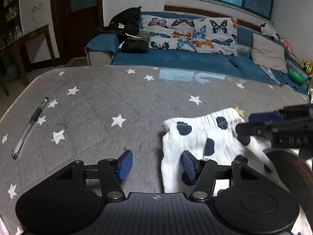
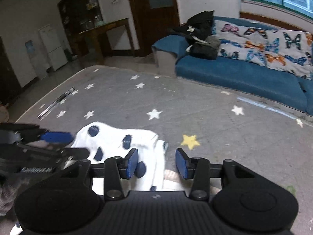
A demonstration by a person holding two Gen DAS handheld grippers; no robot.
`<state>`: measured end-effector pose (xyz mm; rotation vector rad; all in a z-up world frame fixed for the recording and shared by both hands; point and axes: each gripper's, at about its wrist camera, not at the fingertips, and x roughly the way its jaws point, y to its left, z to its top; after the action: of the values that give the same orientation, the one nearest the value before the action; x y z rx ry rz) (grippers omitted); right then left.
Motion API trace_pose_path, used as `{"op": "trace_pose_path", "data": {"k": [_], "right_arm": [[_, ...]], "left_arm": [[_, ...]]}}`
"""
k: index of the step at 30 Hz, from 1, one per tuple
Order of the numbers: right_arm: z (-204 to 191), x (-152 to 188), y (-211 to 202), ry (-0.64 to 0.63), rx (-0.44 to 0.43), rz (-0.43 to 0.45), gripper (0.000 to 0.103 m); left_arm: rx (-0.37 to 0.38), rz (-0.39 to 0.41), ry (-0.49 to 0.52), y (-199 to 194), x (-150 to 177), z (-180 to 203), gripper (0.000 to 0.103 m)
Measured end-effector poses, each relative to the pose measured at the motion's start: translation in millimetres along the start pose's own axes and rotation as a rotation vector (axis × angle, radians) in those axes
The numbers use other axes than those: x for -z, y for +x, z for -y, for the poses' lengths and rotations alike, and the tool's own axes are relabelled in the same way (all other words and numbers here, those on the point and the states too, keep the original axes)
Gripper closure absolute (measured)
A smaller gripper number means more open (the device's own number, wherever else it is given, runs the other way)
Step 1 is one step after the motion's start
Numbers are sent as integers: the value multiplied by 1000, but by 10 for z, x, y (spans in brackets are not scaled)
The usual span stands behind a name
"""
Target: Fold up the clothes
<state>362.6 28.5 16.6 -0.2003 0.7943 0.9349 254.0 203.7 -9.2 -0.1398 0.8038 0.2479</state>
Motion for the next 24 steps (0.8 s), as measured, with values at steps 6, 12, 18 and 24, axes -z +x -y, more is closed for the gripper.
{"op": "trace_pose_path", "data": {"k": [6,12,18,24], "right_arm": [[-24,-21,101,-4,-37,-18,52],[-70,-34,173,-28,-35,-15,51],[-79,-58,154,-28,-48,-19,53],[-32,-65,101,-22,-92,-30,49]], "left_arm": [[8,10,-9,-23,15,-46,33],[2,13,-8,-62,43,-62,20],[-1,18,-5,-76,47,-58,17],[4,15,-1,-55,55,-53,17]]}}
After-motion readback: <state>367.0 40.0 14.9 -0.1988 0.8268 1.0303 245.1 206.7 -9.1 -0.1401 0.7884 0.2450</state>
